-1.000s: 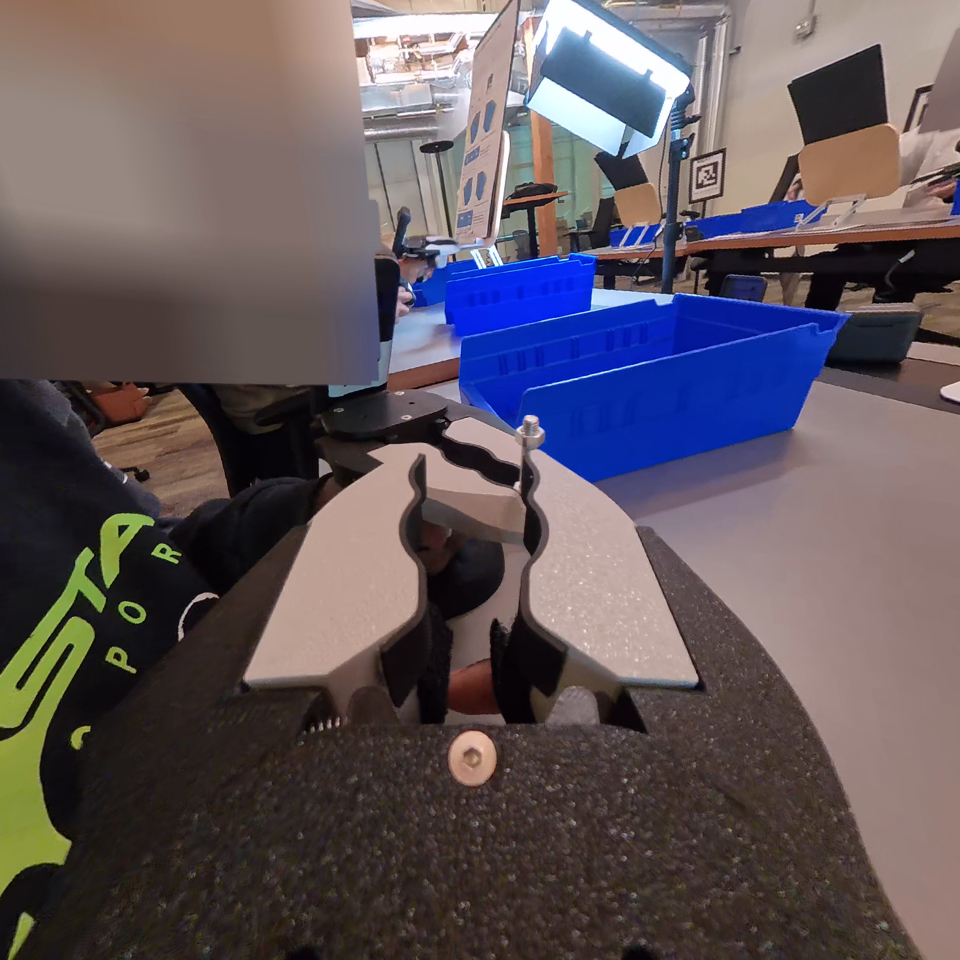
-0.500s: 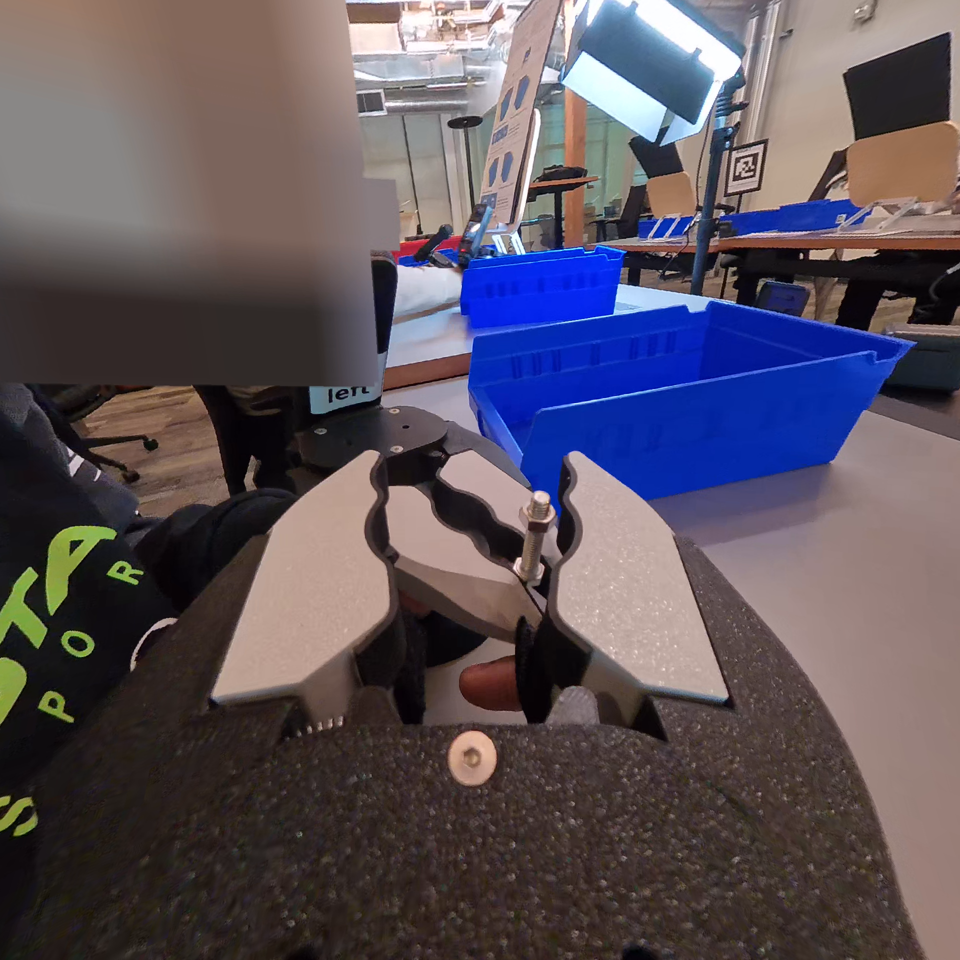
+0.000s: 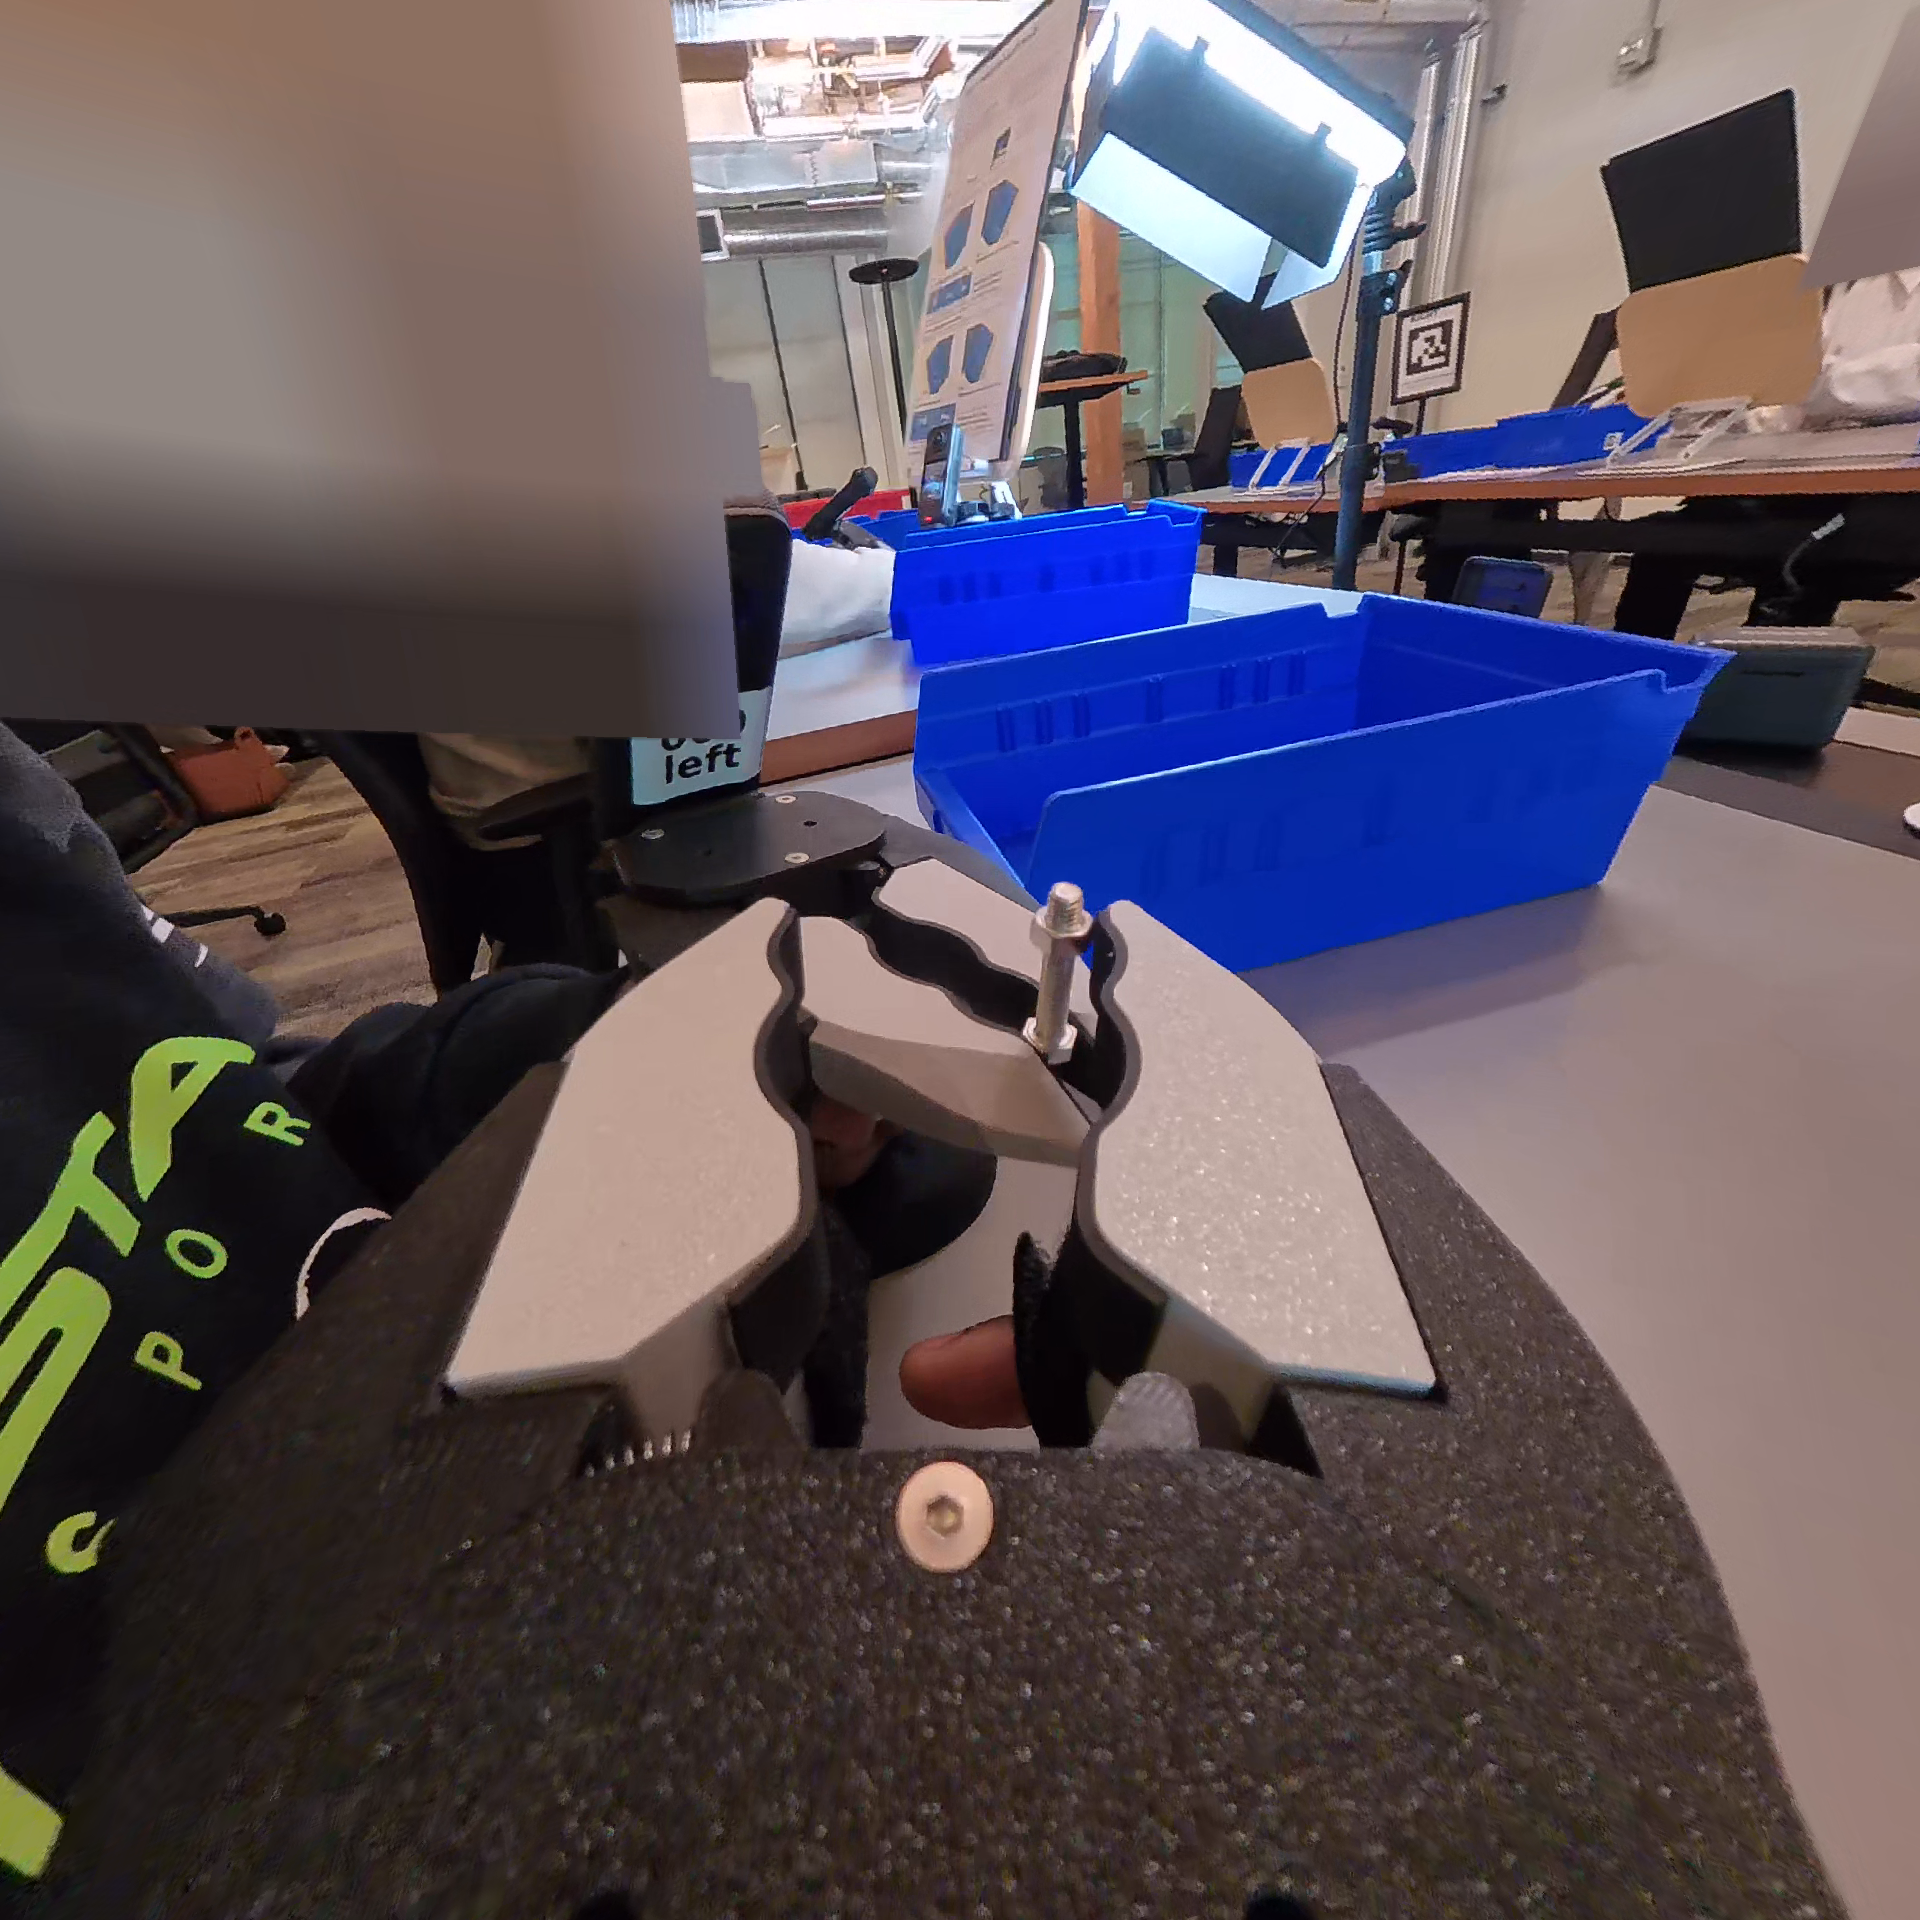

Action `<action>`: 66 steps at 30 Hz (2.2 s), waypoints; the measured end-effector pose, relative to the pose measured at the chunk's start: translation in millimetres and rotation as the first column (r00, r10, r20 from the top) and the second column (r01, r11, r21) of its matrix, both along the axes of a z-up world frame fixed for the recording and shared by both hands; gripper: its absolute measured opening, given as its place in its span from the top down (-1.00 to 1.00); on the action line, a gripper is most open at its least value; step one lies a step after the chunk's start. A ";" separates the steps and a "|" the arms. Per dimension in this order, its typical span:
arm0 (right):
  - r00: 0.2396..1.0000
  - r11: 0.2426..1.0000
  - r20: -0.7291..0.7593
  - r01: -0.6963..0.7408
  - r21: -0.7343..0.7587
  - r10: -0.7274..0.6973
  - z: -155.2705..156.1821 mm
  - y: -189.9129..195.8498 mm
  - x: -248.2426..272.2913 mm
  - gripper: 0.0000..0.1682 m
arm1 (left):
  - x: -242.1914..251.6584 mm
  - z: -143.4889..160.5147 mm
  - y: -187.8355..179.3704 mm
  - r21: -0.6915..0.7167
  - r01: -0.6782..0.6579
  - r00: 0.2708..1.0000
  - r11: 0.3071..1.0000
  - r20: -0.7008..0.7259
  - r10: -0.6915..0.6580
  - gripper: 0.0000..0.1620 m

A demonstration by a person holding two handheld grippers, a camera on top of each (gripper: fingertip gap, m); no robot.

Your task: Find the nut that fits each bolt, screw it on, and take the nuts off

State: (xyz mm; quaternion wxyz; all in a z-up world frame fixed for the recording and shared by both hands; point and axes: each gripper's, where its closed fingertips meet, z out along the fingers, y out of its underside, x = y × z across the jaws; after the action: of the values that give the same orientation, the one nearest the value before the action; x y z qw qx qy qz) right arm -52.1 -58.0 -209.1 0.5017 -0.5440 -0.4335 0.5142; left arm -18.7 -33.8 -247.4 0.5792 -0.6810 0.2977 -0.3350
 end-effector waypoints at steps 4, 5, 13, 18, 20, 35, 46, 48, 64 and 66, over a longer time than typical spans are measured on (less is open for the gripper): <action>1.000 1.000 -0.004 0.020 -0.003 -0.020 -0.5 0.0 8.2 0.43 | -0.2 0.1 0.2 0.000 -0.001 1.000 1.000 0.001 0.001 0.87; 1.000 1.000 -0.003 0.024 0.000 -0.024 -0.6 0.1 10.2 0.46 | -0.2 0.2 0.1 0.000 -0.002 1.000 1.000 0.002 0.002 0.87; 0.999 0.999 -0.032 0.041 -0.025 -0.042 2.3 9.8 9.5 0.38 | 0.4 -0.4 -0.2 0.000 0.002 1.000 1.000 -0.003 -0.002 0.87; 1.000 1.000 -0.002 -0.011 -0.012 0.011 0.3 4.7 -9.2 0.30 | 1.3 -1.5 -0.3 -0.002 0.006 1.000 1.000 -0.012 -0.006 0.87; 1.000 1.000 0.009 -0.023 -0.002 0.023 -0.5 2.8 -14.1 0.31 | 1.5 -1.8 -0.5 -0.001 0.007 1.000 1.000 -0.016 -0.007 0.87; 1.000 1.000 -0.002 -0.001 -0.011 0.001 1.0 4.0 -2.2 0.44 | 0.0 -0.7 0.4 -0.001 0.000 1.000 1.000 -0.005 0.000 0.87; 1.000 1.000 0.003 -0.001 -0.002 0.001 0.7 4.0 -2.2 0.45 | -0.1 -0.8 0.7 -0.001 -0.004 1.000 1.000 -0.007 0.004 0.87; 1.000 1.000 0.000 0.004 -0.011 -0.004 0.9 5.3 0.4 0.48 | -0.8 -0.4 1.0 -0.003 -0.005 1.000 1.000 -0.001 0.005 0.87; 1.000 1.000 0.001 0.016 -0.002 -0.016 1.4 6.2 4.7 0.52 | -1.2 -0.4 1.5 -0.005 -0.009 1.000 1.000 0.000 0.009 0.87; 1.000 1.000 -0.010 0.022 -0.005 -0.022 1.9 7.8 6.6 0.54 | -1.2 -0.4 1.5 -0.006 -0.008 1.000 1.000 0.002 0.008 0.87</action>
State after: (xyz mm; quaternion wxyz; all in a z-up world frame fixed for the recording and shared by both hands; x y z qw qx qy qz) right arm -45.5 -50.2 -207.2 0.5079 -0.5474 -0.4239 0.5124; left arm -19.9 -32.2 -247.7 0.5789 -0.6835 0.2934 -0.3342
